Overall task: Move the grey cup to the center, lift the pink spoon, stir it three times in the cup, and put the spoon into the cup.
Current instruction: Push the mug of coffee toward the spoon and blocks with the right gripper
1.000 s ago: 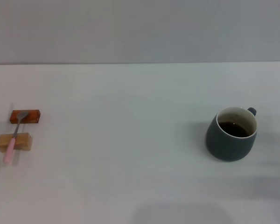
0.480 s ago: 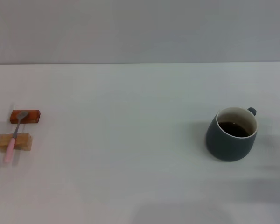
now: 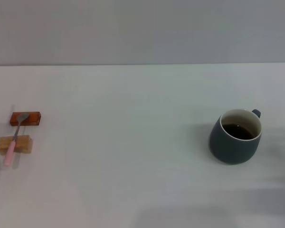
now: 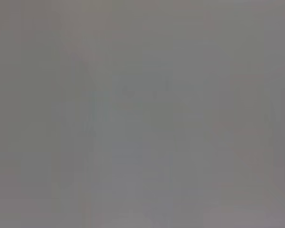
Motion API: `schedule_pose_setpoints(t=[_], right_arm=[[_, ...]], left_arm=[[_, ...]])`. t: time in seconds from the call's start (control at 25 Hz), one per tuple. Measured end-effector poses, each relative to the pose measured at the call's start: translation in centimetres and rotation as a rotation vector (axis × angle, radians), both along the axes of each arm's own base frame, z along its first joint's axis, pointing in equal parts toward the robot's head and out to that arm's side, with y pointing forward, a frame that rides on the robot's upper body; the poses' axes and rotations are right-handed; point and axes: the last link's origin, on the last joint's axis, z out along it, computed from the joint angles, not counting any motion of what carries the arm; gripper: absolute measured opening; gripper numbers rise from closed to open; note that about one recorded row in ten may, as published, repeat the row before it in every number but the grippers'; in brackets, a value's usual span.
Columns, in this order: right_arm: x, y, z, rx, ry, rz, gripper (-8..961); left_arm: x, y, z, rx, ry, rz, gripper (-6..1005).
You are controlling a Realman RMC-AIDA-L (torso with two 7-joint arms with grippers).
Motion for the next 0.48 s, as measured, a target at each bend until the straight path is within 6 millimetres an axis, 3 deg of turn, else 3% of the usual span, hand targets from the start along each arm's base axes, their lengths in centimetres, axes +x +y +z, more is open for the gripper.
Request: schedule_pose_setpoints(t=[0.48], right_arm=[[-0.8, -0.8, -2.2, -0.091, 0.014, 0.028, -1]], left_arm=[[0.1, 0.1, 0.0, 0.001, -0.004, -0.004, 814]])
